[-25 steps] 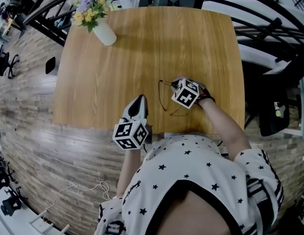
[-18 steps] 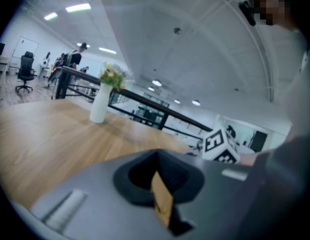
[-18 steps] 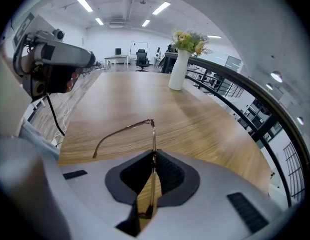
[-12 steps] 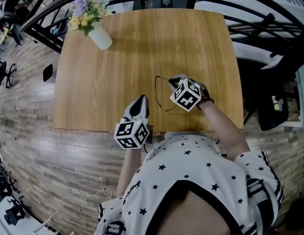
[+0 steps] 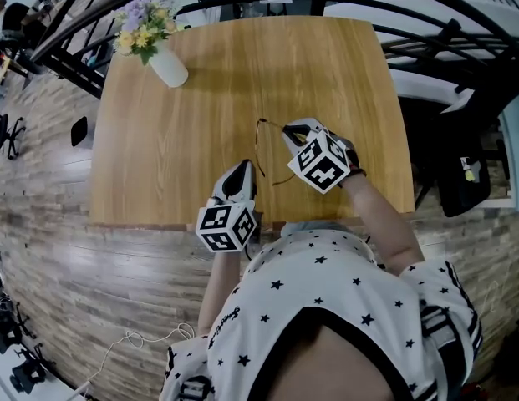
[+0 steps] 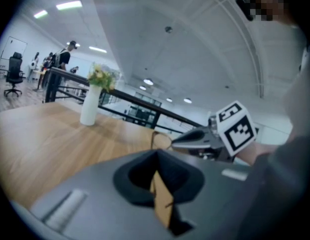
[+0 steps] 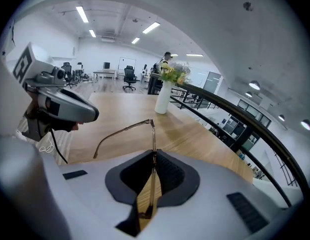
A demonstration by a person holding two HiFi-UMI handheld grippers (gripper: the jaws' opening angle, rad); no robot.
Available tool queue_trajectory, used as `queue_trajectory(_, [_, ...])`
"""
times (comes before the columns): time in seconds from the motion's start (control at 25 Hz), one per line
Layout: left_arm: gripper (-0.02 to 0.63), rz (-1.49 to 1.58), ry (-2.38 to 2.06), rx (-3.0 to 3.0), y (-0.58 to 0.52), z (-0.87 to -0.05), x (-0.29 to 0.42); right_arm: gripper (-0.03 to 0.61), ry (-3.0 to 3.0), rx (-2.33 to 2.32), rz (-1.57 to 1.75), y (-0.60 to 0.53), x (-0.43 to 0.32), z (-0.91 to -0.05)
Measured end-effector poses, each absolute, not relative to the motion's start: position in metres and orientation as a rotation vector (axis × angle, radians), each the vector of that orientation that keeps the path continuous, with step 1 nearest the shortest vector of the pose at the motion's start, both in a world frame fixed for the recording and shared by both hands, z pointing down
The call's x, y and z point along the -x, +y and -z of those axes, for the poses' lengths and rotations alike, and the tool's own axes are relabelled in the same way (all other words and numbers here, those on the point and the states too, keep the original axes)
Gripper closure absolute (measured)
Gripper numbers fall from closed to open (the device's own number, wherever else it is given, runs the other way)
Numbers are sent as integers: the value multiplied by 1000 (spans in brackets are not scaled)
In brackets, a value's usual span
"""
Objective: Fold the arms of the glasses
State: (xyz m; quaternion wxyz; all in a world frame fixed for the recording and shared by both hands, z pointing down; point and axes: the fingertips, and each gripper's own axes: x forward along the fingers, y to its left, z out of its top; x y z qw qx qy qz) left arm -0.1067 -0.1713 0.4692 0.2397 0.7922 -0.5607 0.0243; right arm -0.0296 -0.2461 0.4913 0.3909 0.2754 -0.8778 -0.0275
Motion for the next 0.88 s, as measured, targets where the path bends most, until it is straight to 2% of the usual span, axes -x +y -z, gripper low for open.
queue_trajectory(0.88, [595,-40,-1481,-2247,-170,-452,97,558,-2331,-834,176,-238,34,-419])
